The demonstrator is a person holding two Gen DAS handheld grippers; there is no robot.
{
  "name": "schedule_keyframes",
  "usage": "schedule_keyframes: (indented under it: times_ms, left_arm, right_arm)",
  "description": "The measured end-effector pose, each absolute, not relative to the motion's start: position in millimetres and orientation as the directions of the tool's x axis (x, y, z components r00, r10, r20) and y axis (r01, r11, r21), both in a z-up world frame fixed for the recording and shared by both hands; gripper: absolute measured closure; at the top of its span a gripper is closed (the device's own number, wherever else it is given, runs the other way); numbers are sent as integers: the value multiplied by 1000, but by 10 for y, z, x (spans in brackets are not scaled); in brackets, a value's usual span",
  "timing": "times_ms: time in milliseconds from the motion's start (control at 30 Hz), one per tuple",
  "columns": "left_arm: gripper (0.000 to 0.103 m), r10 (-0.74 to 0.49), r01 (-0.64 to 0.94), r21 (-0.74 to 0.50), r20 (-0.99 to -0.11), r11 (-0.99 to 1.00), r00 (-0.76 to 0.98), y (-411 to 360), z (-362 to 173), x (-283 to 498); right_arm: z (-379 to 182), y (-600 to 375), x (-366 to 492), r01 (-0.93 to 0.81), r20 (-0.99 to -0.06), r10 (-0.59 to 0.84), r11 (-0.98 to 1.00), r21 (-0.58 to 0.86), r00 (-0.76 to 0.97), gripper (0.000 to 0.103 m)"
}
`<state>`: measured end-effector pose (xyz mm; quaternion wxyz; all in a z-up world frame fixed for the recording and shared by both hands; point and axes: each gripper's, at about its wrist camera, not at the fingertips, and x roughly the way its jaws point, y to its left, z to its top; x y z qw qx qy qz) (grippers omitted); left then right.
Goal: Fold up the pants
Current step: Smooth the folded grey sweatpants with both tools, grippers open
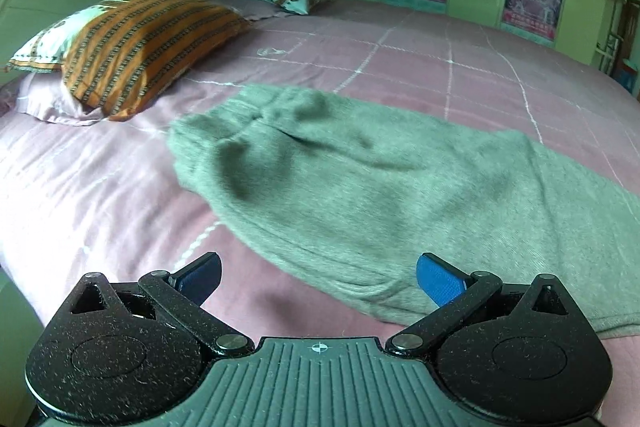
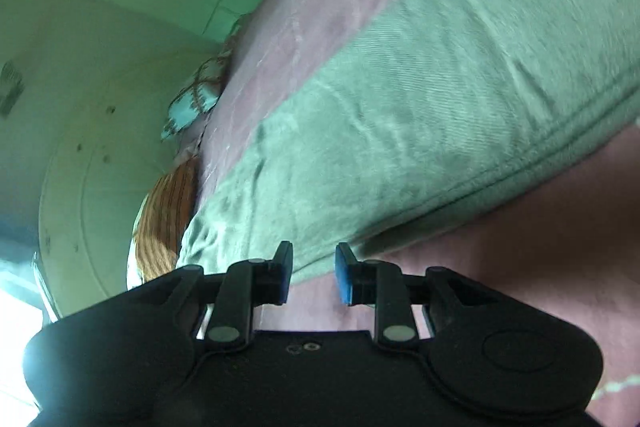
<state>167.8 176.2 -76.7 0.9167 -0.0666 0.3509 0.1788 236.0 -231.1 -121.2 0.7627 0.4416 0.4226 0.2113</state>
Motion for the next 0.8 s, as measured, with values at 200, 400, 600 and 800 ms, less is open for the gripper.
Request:
schedule_keyframes:
  times_ms: [200,400,600,800]
  left_arm:
    - [0,292,-400,-7,-673,916,680,1905,-793,1578]
    - [0,297,-400,1,-672,916,678,1916,-797,1543]
    - [0,288,-347,24,-613,937,735,1708,-564,1696]
    - [0,228,-250,85,-744,965,628,1389,-940,2075]
  right_arm:
    - [-1346,-2266,2447,113,-457,696,481,869,554,92]
    - [-1275,-2108,2305,54,-569,629,644,763,529,103]
    - [-773,-2206,2100,-136,-542,552,769,624,634,100]
    - [-978,-2249,2340,-60,-705,372,903,425,603,99]
